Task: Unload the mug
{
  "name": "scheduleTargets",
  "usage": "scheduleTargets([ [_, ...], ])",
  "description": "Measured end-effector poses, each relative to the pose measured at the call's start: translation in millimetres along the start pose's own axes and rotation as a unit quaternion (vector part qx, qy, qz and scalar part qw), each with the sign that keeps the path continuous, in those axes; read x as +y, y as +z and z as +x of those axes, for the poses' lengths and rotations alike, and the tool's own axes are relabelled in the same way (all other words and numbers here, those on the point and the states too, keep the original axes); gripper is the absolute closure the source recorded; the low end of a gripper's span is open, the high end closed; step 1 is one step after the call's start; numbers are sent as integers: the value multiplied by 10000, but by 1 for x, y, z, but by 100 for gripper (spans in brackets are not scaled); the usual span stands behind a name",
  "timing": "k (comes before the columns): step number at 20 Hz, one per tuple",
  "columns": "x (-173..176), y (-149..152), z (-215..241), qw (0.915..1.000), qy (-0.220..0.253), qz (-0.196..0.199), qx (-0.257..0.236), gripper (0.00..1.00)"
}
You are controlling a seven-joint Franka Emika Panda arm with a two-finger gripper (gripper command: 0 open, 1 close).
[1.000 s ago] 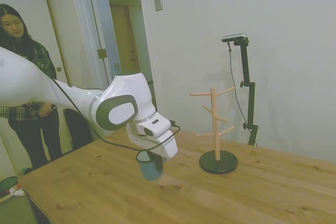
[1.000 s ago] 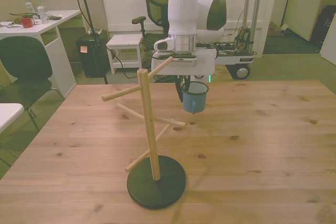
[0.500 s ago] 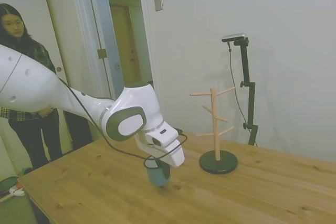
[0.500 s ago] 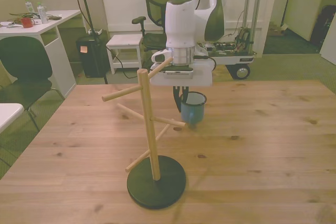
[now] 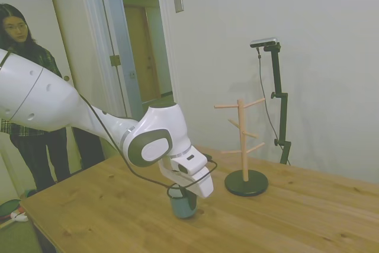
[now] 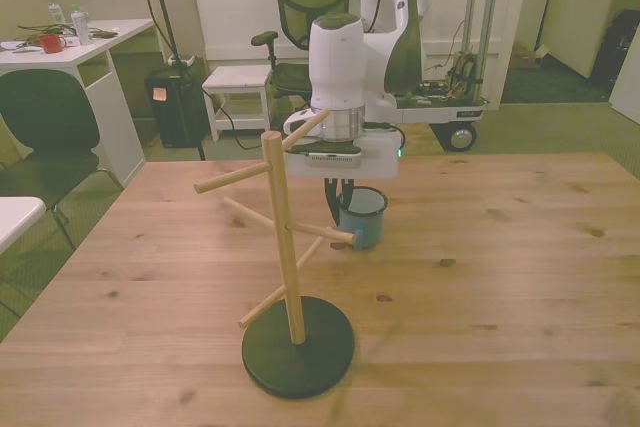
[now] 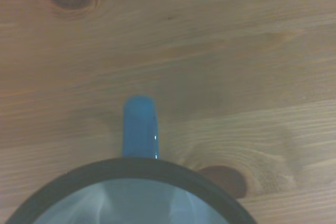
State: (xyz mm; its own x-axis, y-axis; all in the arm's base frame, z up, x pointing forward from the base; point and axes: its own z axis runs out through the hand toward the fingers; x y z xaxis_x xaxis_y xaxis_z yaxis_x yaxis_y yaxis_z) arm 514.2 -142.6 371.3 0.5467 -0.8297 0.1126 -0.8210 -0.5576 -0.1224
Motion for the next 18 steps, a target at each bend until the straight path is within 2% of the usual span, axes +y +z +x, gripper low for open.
scheduleTargets([
  [6,2,3,1,10000,22,-25,-17,100],
  [7,2,3,1,10000,33,-26,-17,0],
  [18,4,0,4,10000,82,2,0,0],
])
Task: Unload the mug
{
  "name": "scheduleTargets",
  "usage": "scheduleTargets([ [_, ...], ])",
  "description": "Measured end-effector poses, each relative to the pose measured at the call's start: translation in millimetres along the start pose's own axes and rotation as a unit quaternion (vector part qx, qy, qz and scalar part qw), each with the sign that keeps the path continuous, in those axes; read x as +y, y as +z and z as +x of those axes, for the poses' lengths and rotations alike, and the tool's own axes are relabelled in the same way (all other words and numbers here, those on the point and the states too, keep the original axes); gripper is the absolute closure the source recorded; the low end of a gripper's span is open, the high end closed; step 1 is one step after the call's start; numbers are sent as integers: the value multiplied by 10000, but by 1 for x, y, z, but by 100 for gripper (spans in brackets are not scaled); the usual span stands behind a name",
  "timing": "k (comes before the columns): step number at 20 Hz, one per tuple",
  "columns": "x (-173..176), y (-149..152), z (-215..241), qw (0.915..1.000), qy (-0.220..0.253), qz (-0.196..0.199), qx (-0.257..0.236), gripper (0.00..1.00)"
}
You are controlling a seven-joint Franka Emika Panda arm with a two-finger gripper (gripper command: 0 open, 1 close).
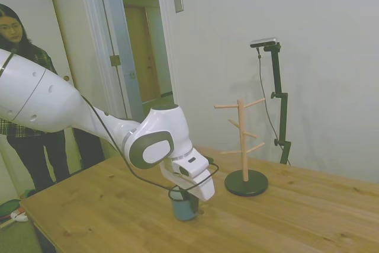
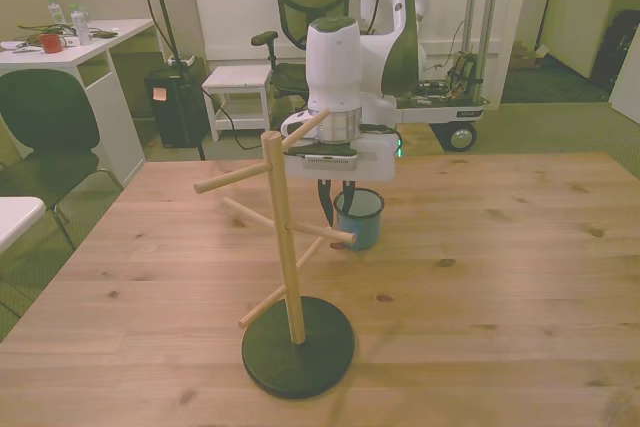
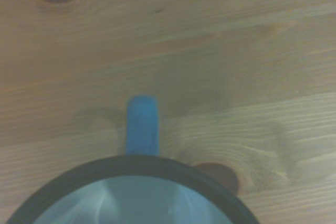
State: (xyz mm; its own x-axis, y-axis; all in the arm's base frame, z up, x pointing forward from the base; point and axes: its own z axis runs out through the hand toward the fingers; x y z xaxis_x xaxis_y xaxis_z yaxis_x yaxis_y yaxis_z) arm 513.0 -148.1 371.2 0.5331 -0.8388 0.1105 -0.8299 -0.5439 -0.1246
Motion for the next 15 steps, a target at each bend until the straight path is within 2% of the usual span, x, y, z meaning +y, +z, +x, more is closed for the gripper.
scheduleTargets([
  [4,5,-24,6,9999,61,89,78,0],
  [9,11,-86,3,9996,42,247,140,0],
  [13,-2,-138,-25,9990,-230,389,28,0],
  [15,-15,-148,-43,9983,-371,433,-117,0],
])
